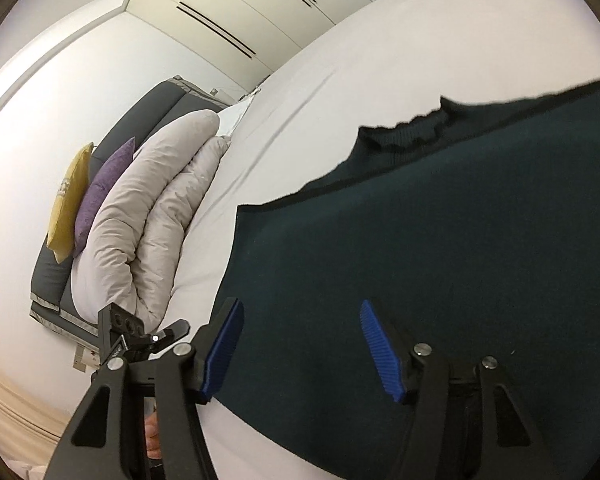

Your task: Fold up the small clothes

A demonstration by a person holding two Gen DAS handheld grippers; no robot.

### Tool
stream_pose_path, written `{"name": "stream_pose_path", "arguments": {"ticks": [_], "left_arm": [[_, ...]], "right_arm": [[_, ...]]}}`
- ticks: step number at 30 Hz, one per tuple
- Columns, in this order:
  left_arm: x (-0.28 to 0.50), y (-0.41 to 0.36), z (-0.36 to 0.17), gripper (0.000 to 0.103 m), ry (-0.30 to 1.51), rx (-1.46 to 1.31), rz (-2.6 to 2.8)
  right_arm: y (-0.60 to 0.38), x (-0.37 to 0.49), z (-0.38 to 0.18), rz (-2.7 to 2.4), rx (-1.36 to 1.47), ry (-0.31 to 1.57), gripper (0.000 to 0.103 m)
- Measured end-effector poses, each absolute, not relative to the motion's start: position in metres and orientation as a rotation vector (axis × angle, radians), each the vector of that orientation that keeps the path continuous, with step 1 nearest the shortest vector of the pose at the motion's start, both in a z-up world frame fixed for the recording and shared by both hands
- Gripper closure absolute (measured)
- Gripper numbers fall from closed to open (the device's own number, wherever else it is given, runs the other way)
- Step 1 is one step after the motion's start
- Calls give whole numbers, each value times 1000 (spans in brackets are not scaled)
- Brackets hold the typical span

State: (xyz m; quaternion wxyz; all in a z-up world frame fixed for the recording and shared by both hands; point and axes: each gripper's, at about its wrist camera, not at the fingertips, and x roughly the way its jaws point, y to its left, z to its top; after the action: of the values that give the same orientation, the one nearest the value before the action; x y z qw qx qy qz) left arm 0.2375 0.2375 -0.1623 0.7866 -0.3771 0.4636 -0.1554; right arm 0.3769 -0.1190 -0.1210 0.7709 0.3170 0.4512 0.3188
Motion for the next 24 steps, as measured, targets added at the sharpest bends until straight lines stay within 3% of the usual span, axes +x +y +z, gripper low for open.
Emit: {"name": "stream_pose_path", "arguments": {"ticks": [16, 17, 19, 21, 24], "left_arm": [[291, 195, -172, 15, 1045, -733, -401], [294, 192, -173, 20, 1045, -747, -420], [297, 192, -181, 54, 1063, -808, -450], [301, 195, -195, 75, 1081, -879, -447], [304, 200, -206, 79, 1080, -975, -457]], "right_arm": [[-95, 387, -121, 758, 692, 1015, 44], [-90, 390, -118, 766, 674, 1018, 44], [-79, 398, -112, 784, 637, 1029, 45], [-69, 407, -110, 801, 614, 1044, 47], [-59, 421, -112, 787, 604, 1071, 48]]}}
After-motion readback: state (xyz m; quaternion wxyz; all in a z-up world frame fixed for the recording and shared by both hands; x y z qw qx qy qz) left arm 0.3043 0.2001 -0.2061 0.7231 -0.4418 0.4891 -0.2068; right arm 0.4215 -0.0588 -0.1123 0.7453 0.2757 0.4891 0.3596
